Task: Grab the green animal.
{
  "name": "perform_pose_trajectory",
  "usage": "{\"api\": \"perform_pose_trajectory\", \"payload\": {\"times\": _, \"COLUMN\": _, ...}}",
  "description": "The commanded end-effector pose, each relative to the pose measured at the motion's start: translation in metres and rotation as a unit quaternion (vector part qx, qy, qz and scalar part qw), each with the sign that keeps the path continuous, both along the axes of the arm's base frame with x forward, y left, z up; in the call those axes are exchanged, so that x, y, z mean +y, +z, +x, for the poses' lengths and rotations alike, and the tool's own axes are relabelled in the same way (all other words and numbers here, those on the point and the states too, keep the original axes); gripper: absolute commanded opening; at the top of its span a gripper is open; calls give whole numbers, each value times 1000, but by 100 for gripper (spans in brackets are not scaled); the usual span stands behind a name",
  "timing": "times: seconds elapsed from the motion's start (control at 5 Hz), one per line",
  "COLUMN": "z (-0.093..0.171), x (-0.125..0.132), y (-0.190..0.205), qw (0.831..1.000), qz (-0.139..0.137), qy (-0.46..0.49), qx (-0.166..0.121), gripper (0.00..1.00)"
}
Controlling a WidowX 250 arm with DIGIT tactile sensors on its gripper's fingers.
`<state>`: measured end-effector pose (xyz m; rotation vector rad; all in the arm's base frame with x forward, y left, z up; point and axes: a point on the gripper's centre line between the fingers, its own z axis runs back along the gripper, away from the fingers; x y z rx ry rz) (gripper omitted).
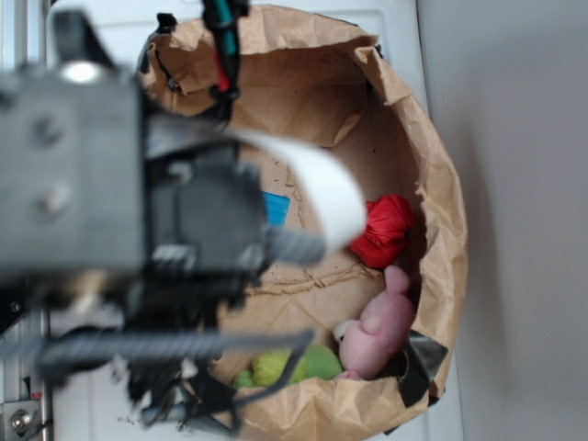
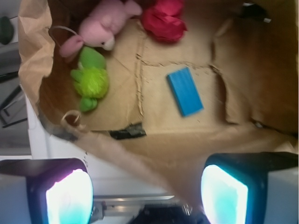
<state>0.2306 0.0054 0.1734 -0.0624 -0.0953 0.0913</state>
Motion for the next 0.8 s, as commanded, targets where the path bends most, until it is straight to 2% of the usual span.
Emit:
{"api": "perform_pose_trajectory", "payload": {"times": 0.0, "z": 32, "x": 27, "y": -19, "qw": 999, "qz": -20, "qy": 41, "qx": -27, "gripper": 100}}
{"api": "perform_pose_trajectory", "payload": {"times": 0.2, "z": 54, "x": 22, "y": -37, "qw": 998, "qz": -38, "qy": 16, "qx": -37, "gripper": 100}}
{"api": "perform_pose_trajectory", "payload": {"times": 0.4, "z": 53, "x": -14, "y": -52, "qw": 995, "qz": -66, "qy": -24, "qx": -67, "gripper": 100}}
{"api": "perform_pose_trajectory", "payload": {"times": 0.6, "z": 62, "x": -32, "y": -61, "qw": 994, "qz": -86, "qy": -31, "qx": -63, "gripper": 100}}
